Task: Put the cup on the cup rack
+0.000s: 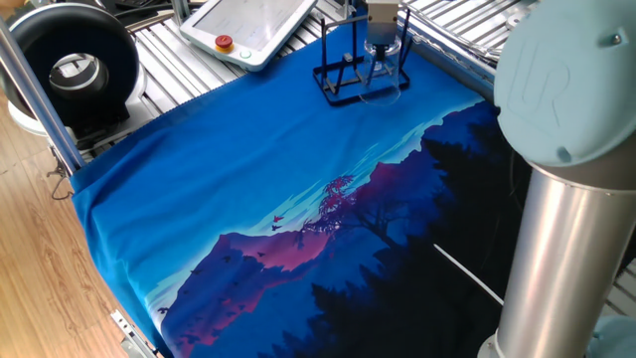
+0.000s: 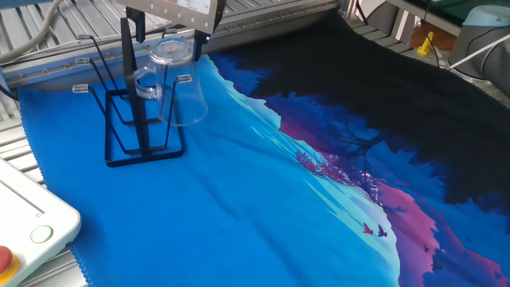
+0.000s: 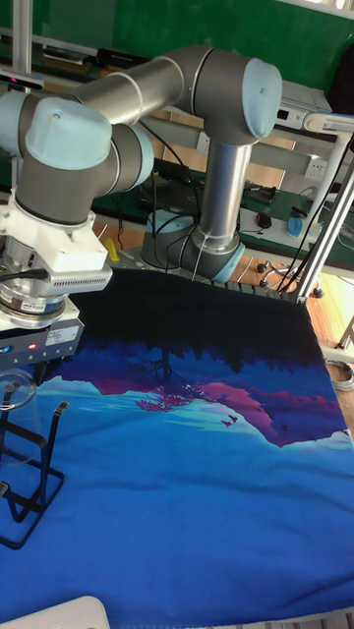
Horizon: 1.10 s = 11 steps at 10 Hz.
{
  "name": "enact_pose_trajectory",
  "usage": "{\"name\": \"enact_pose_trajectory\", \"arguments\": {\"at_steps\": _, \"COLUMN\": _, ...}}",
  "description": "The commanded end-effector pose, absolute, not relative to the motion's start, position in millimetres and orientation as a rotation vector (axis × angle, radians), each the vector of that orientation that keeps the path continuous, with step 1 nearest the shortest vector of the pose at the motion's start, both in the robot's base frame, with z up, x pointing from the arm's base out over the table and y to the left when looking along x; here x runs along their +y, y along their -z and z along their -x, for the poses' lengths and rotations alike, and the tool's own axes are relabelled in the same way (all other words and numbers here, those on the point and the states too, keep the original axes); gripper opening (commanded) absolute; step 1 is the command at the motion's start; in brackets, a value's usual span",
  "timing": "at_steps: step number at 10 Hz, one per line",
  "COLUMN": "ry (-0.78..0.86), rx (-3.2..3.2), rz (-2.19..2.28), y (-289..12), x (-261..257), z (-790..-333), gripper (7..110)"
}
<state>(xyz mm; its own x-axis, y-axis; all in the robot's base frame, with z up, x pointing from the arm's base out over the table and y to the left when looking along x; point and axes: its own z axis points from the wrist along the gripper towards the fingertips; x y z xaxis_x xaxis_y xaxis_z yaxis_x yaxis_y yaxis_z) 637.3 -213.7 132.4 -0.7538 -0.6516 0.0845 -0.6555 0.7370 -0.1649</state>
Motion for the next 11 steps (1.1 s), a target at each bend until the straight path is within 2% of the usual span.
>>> {"name": "enact_pose_trajectory", "arguments": {"at_steps": 1, "ry": -0.183, "rx": -2.900, "rz": -1.006, "y": -150, "x": -198, "z": -618, "gripper": 88}}
{"name": "enact_pose_trajectory", "arguments": {"at_steps": 3, "ry": -0.071, "rx": -2.836, "rz": -0.947, "y": -177, "x": -171, "z": -589, "gripper": 88}}
{"name": "enact_pose_trajectory", "arguments": {"at_steps": 5, "ry": -0.175, "rx": -2.772, "rz": -0.958, "y": -205, "x": -170, "z": -570, "gripper": 88}}
{"name": "enact_pose_trajectory", "arguments": {"at_steps": 7, "ry": -0.114, "rx": -2.782, "rz": -0.928, "y": -226, "x": -143, "z": -551, "gripper": 88}}
{"name": "enact_pose_trajectory", "arguments": {"at_steps": 8, "ry": -0.041, "rx": -2.819, "rz": -0.758, "y": -233, "x": -108, "z": -535, "gripper": 88}}
{"name": "enact_pose_trajectory", "arguments": {"at_steps": 9, "ry": -0.118, "rx": -2.895, "rz": -0.506, "y": -220, "x": -86, "z": -539, "gripper": 88}}
{"name": "enact_pose_trajectory", "arguments": {"at_steps": 10, "ry": -0.186, "rx": -2.914, "rz": -0.349, "y": -202, "x": -73, "z": -542, "gripper": 7}}
{"name": "enact_pose_trajectory", "arguments": {"at_steps": 11, "ry": -0.198, "rx": -2.922, "rz": -0.210, "y": -176, "x": -61, "z": -543, "gripper": 7}}
